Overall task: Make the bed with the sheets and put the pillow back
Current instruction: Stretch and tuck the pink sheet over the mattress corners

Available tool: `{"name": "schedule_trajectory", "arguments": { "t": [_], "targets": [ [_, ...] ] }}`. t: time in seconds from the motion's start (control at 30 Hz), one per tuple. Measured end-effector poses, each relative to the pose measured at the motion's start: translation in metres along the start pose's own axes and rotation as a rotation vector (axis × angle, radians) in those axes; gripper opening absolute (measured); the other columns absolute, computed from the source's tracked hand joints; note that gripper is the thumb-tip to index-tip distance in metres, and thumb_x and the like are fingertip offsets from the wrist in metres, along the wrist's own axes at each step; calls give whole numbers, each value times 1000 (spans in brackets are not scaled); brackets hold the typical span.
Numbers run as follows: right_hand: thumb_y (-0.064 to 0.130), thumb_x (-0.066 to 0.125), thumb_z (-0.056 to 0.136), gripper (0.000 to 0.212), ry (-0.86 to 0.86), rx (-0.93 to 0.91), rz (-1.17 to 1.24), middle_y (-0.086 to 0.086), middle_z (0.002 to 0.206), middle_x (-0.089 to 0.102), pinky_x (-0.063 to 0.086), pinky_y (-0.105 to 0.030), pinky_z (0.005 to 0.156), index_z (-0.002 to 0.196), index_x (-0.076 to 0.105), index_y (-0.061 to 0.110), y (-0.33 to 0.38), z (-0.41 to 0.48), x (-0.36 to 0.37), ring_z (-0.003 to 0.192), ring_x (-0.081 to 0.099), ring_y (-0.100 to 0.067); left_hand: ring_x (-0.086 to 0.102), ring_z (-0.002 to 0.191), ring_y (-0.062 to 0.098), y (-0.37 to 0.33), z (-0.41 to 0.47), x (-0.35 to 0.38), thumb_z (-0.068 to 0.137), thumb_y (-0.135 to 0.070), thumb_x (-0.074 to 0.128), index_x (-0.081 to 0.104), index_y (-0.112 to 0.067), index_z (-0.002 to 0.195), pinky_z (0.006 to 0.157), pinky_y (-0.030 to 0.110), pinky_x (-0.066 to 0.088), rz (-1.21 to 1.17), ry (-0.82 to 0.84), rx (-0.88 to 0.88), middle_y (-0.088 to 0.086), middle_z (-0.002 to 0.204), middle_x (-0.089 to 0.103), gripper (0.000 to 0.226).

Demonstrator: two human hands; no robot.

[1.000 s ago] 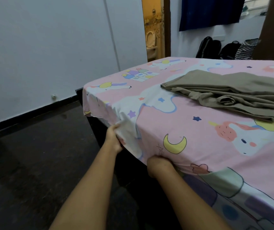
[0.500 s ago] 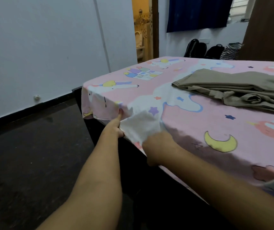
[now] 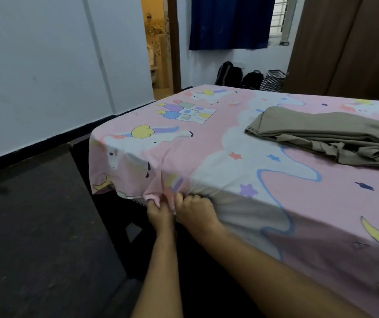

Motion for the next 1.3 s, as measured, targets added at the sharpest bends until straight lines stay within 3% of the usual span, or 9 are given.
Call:
{"name": "schedule_trajectory", "arguments": {
  "t": [0.17,0.3,0.4,0.47,0.6,0.73,1.0,1.17,1.3],
  "targets": [
    [26,83,44,25,29,-218,14,3,44,58,37,-16,33,51,62,15,12,10,-4,37,58,-14,58,95,28,4,14,-8,95,-6,50,56,4,116,77,33,44,-99,87,-143,19,104,60,24],
    [10,43,95,26,271,-271,123,-15,119,61,47,-39,84,114,58,4,14,19,-12,109,59,-33,57,96,32,-12,39,-13,94,-6,42,53,4,120,76,38,49,-369,118,-457,26,118,59,30],
    [9,45,90,23,366,-250,201,-17,118,59,45,-38,87,108,59,4,13,21,-8,109,56,-33,61,81,29,-46,61,-20,94,-25,33,63,-11,88,69,33,50,-607,160,-439,8,77,72,33],
    [9,47,88,19,398,-240,253,-18,112,61,46,-37,85,101,61,4,11,26,-4,105,57,-34,67,77,24,-70,79,-21,95,-36,38,66,-16,88,70,32,55,-697,139,-338,3,76,73,35],
    [8,47,88,24,467,-224,320,-19,111,62,45,-31,84,105,63,5,11,39,-2,103,58,-33,64,89,25,-68,107,-3,93,-37,55,59,-10,101,77,37,53,-387,-46,-368,6,106,65,28],
    [8,47,88,19,550,-195,486,-16,101,64,45,-28,74,96,64,7,13,49,-4,94,60,-30,58,109,35,-42,117,-7,100,-31,41,54,3,117,89,35,46,10,-267,-95,21,120,60,40],
    [3,48,82,13,537,-212,458,-5,66,37,29,-27,55,74,49,13,15,54,16,73,45,-25,58,104,42,-7,125,-7,102,-33,37,57,16,109,77,35,41,197,-308,63,36,111,60,52],
    [8,50,89,29,571,-167,397,-23,116,58,48,-33,89,114,61,2,19,58,41,108,57,-36,60,97,46,-7,119,-1,102,-39,33,58,17,98,72,37,42,217,-316,40,39,104,60,61],
    [7,51,89,27,550,-166,428,-24,117,59,46,-37,94,113,60,-2,19,49,26,108,57,-37,58,99,48,-20,105,-10,102,-37,34,56,17,107,80,41,45,221,-280,22,40,108,58,59]
  ]
}}
Point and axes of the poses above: each hand's wrist, its own z-axis towards the middle knuckle, its own x-axis out of the palm, y = z × x, the point moved 2 cm from there along z, towards the middle knuckle
